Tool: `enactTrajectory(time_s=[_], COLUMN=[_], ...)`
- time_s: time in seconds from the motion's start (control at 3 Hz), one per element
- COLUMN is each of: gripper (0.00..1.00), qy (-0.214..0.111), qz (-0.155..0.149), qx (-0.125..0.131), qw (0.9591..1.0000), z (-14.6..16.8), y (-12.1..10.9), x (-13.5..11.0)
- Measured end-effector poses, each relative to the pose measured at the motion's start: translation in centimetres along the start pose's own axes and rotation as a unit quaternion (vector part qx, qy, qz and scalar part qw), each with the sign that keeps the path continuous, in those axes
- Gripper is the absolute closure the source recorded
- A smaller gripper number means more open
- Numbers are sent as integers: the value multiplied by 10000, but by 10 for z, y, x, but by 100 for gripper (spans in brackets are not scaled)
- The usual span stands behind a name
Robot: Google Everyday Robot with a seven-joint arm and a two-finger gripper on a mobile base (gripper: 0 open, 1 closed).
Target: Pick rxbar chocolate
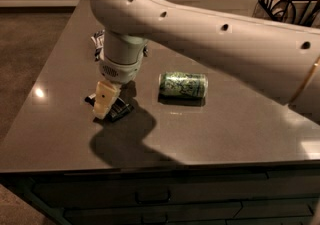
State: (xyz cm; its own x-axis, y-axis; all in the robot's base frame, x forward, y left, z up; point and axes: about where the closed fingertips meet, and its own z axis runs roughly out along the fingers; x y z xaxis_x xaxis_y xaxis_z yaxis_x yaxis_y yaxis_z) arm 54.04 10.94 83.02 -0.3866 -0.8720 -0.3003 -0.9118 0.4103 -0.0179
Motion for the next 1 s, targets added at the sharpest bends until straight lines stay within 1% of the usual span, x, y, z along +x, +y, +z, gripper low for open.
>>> enactTrajectory(time_s=[0.33, 0.67, 1.0], gripper=[41, 63, 87], qy=[24, 3, -104], qz=[-20, -5, -7], qx=[26, 22, 76], qw=[10000, 10000, 9999], z=[-2, -7, -27], y=[1, 1, -8], x=[-7, -9, -10])
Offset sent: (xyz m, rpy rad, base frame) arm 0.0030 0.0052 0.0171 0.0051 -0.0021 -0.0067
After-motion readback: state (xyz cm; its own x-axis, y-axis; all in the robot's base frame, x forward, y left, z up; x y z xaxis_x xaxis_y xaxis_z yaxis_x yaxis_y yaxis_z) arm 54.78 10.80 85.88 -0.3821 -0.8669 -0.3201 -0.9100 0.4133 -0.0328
